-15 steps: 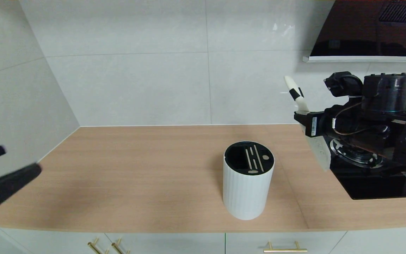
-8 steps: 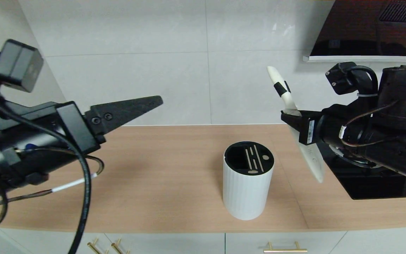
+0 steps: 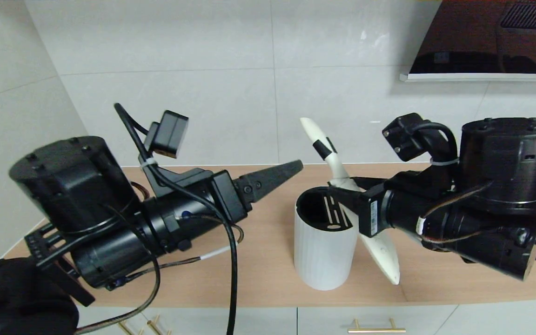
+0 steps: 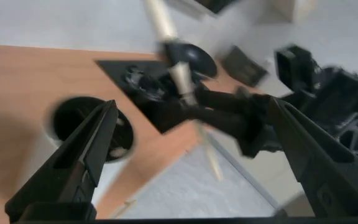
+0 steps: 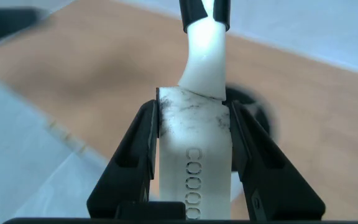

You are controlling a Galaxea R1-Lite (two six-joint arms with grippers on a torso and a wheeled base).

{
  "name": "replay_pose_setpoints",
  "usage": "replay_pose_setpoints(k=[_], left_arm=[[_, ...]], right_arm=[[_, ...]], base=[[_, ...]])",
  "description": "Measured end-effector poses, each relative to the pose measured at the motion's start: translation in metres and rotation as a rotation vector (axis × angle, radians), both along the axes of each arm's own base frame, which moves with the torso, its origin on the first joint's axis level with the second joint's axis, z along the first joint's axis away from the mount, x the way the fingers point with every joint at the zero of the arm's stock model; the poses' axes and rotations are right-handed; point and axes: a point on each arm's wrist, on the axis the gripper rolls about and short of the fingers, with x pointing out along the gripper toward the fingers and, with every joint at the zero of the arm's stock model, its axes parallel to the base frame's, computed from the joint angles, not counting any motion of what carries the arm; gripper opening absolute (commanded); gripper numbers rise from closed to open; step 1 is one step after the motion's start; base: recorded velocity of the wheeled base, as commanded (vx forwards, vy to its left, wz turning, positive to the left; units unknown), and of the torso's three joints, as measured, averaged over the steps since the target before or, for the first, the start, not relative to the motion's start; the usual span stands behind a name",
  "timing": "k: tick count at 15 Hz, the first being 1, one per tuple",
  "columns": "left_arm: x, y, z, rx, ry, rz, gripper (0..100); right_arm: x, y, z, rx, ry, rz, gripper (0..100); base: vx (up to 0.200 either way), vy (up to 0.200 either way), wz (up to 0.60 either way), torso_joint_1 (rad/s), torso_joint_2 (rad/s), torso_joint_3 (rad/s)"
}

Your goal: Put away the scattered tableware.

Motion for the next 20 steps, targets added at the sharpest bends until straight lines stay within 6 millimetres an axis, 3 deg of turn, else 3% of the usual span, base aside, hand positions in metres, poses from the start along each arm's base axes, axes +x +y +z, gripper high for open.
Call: replay_pose_setpoints(k=[3,7,20], left_arm=[[0.004,-0.012,-0.018,-0.003,-0.004,-0.021,100],[0.011,-0.019,-0.033,-0.003,-0.008,-0.007,100],[0.018,-0.021,-0.034,-0.006,-0.008,0.041,100]], right_arm=[[-0.005,0.020,-0.010,0.028,0.012,0.054,0],[-0.010,0.031,-0.022,0.002,0.039,0.087,0],[-0.025,0.032,-0.024,0.004,0.029,0.130,0]], base=[[0.000,0.000,0.00,0.000,0.00,0.000],[0.000,0.000,0.00,0.000,0.00,0.000],[0.000,0.000,0.00,0.000,0.00,0.000]])
